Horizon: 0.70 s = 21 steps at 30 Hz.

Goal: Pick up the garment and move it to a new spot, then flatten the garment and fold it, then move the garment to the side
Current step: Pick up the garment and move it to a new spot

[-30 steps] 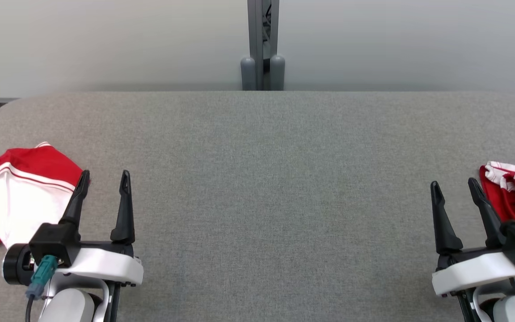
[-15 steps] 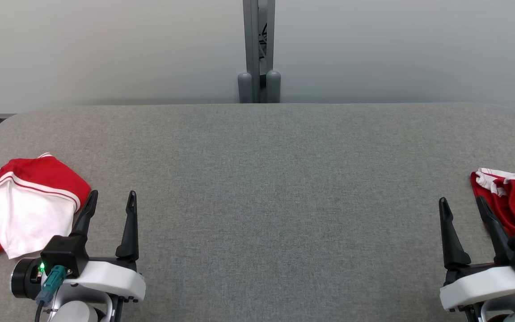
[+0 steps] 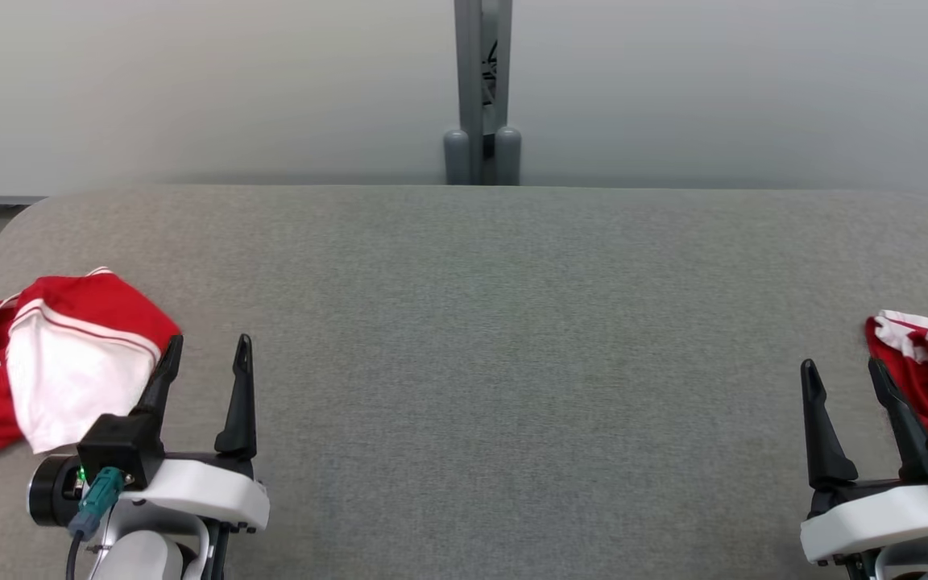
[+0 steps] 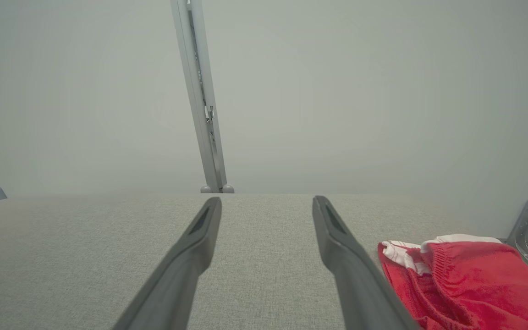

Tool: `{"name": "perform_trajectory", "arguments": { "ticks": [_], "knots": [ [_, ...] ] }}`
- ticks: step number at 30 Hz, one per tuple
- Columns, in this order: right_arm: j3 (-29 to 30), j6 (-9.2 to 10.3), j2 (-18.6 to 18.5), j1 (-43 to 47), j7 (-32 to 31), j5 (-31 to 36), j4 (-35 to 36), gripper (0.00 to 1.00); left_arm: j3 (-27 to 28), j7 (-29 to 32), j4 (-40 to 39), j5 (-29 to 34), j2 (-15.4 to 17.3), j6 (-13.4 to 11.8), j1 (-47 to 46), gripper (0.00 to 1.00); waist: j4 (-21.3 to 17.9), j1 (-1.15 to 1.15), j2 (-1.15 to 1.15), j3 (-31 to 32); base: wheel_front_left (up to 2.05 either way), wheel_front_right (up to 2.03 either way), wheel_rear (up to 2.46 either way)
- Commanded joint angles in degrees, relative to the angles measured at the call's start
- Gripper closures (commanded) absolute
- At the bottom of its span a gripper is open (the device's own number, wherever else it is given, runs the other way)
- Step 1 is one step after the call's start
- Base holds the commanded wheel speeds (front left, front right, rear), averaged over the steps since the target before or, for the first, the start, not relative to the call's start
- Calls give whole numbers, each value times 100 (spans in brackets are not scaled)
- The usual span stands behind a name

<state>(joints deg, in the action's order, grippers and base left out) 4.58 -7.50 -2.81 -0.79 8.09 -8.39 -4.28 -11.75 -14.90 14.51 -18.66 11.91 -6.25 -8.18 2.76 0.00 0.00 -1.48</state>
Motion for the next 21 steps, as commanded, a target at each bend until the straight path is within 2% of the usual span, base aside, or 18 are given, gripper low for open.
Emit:
{"name": "perform_trajectory", "arguments": {
  "ticks": [1,9,10,16,21],
  "knots": [
    [-15,0,-23,48,-20,-3,68,0,73,-20,-7,34,-21,27,-94,0,205,0,0,9,0,0,0],
    [-90,0,-26,118,-86,-23,220,0,208,-21,-9,65,-171,67,-70,0,1092,0,0,114,0,0,0],
    [-90,0,-26,118,-86,-23,220,0,208,-21,-9,65,-171,67,-70,0,1092,0,0,114,0,0,0],
    [-283,0,-24,115,-147,-104,285,0,354,-21,-9,98,-230,110,4,0,1808,0,0,202,0,0,0],
    [-456,0,-25,83,-129,-217,262,0,485,-21,-30,137,-221,99,83,0,2242,0,0,254,0,0,0]
  ]
}}
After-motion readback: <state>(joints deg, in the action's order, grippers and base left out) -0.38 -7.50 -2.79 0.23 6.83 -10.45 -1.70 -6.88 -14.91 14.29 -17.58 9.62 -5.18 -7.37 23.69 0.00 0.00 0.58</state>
